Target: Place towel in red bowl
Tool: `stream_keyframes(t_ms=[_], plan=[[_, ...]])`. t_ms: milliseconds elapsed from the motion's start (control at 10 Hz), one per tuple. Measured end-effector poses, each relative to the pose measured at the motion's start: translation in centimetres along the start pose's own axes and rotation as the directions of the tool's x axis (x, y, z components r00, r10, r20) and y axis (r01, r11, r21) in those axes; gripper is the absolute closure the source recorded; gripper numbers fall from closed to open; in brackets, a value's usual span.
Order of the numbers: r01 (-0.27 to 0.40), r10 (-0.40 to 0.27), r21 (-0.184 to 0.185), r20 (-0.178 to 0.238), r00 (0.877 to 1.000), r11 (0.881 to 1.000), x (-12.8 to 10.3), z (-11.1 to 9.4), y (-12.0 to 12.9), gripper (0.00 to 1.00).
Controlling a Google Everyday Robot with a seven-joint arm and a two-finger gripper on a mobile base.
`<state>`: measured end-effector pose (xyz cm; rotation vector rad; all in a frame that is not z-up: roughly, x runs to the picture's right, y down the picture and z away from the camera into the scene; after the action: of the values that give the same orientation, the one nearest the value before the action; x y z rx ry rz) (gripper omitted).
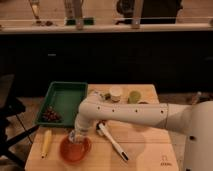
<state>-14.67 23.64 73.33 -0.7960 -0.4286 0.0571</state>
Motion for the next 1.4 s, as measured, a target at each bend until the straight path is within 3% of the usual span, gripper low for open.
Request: stream_keyframes(t_ms=[700, 1400], plan=[[0.002, -0.002, 0.0, -0.002, 1.0, 1.0, -0.01, 0.02, 0.0, 0.2], [0.014, -0.014, 0.029, -0.011, 1.0, 0.999, -0.38, -0.38, -0.04, 0.2]])
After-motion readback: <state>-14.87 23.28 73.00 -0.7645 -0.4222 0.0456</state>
